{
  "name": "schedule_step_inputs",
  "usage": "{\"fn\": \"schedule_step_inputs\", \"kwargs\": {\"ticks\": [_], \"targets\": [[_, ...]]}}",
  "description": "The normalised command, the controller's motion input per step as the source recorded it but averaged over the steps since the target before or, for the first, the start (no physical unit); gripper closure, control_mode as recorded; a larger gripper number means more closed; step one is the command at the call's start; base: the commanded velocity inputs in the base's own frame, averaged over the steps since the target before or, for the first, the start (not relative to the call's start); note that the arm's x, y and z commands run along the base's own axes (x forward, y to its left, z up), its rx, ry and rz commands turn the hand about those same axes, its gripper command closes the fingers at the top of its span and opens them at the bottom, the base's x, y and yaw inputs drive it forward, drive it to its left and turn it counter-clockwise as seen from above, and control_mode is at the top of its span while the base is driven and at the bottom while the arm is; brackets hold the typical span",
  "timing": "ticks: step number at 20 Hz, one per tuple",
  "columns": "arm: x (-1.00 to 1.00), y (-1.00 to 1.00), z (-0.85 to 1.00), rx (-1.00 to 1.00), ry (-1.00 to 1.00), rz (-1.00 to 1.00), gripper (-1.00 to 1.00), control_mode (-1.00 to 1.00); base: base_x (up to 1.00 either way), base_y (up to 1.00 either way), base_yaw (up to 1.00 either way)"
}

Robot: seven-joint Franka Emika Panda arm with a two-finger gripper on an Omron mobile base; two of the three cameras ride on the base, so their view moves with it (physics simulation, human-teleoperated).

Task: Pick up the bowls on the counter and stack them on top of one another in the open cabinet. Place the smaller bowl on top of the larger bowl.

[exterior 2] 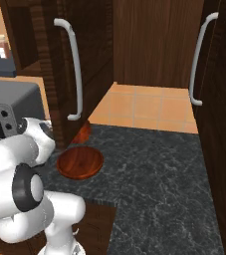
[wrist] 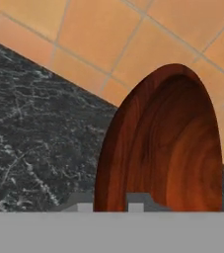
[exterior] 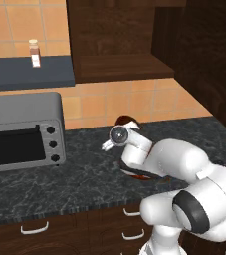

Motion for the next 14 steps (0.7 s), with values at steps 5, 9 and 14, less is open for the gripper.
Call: {"fn": "schedule_step_inputs", "kwargs": {"ticks": [5,9,14], "targets": [[-0.38,-0.20,0.02,-0.09,0.47,-0.07,1.00,-1.00,0.00,0.00,0.00],[0.00,0.00,-0.17,-0.08,0.18,0.00,1.00,-1.00,0.00,0.00,0.00],[0.00,-0.01,-0.58,-0.13,0.20,0.00,1.00,-1.00,0.00,0.00,0.00]]}}
